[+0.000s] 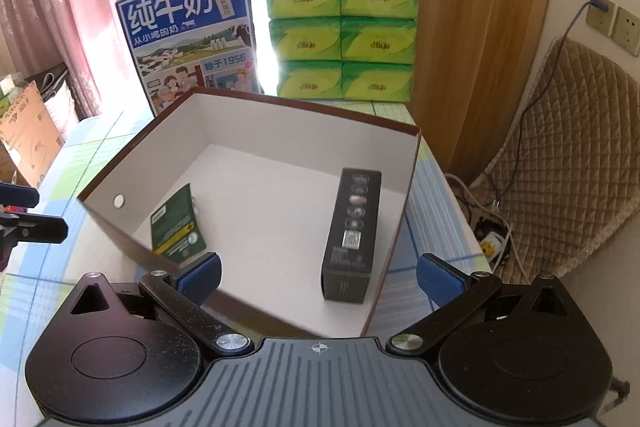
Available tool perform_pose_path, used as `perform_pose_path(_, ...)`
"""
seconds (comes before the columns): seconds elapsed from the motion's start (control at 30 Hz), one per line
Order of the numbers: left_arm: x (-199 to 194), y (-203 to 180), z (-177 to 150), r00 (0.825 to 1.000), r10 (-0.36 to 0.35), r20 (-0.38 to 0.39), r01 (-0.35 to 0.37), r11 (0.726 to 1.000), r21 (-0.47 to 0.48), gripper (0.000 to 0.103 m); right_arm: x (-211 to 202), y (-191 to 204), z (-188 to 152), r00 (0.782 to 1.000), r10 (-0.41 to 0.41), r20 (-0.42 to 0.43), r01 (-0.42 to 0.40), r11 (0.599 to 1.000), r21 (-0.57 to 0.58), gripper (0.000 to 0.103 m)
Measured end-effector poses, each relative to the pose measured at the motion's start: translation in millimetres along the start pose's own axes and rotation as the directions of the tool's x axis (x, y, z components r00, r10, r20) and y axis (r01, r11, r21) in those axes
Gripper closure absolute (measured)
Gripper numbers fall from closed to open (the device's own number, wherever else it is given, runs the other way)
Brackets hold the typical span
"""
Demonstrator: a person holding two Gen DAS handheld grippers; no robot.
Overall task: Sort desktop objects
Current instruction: 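Withdraw both tools from the brown box back toward the table items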
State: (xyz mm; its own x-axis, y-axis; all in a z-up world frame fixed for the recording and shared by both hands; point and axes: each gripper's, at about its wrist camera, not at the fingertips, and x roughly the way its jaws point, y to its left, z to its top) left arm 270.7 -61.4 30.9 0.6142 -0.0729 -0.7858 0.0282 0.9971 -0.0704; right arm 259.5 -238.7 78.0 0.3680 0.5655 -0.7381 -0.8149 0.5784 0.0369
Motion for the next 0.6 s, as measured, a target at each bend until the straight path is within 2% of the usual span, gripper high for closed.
perform_pose_path(0.37,-35,-2,-43,0.999,0.025,0.022,-0.024,1.0,-0.017,0.021,-34,16,-25,1.0,0.028,0.013,-0.028,1.0,-0.003,0.002)
perform_pose_path(0.6,-47,17,-79,0.999,0.038,0.01,-0.036,0.992,-0.117,0.02,-45,25,-47,0.998,0.063,0.02,-0.063,0.998,-0.013,0.002)
